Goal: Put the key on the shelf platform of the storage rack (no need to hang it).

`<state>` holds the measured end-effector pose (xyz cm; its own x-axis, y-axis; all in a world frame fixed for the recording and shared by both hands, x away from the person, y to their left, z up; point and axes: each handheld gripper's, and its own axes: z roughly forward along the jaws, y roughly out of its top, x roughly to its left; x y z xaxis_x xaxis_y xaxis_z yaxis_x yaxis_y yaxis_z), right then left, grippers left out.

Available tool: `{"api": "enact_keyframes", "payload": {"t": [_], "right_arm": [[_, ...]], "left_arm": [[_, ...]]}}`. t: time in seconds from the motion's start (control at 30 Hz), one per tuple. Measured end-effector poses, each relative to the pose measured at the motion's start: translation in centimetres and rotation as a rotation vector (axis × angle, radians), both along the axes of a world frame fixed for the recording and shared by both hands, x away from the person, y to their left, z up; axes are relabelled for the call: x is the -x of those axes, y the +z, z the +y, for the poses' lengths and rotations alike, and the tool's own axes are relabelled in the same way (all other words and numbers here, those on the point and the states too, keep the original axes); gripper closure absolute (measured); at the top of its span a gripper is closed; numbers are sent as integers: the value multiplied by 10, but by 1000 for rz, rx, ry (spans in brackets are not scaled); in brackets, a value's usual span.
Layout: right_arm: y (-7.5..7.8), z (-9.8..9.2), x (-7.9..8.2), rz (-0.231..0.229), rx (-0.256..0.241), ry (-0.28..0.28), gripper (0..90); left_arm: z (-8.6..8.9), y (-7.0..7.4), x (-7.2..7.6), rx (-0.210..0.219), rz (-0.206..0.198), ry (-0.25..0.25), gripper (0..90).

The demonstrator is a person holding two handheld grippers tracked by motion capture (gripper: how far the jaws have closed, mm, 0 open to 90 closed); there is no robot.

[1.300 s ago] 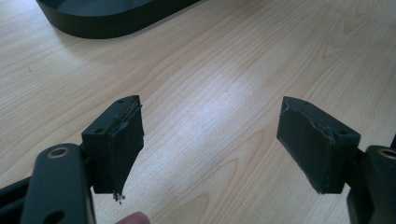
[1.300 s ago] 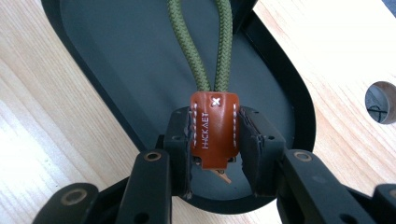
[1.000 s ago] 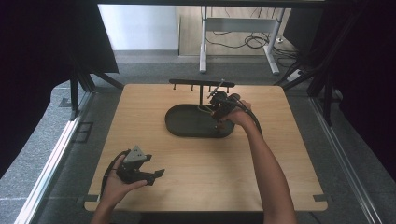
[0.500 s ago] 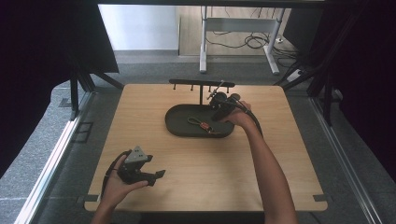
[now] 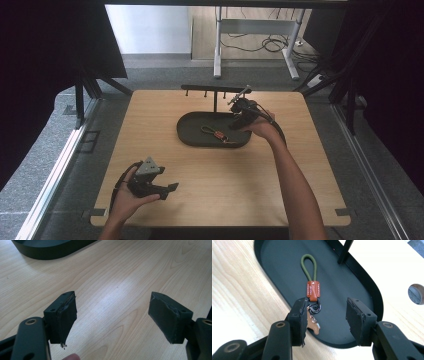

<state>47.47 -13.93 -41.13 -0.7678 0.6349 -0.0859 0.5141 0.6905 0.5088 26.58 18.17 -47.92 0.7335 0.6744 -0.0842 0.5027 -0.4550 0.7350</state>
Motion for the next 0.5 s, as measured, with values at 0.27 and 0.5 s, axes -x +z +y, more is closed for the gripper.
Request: {"api": "enact_keyframes", "payload": {"t": [0.27, 0.5], "right_arm": [[2, -22, 29, -19, -53, 8, 512], [-1, -43, 63, -44, -99, 13, 510]], "left_arm": [[-3, 2, 2, -3, -6, -4, 231], [-3, 2, 2, -7, -10, -3, 231]]}}
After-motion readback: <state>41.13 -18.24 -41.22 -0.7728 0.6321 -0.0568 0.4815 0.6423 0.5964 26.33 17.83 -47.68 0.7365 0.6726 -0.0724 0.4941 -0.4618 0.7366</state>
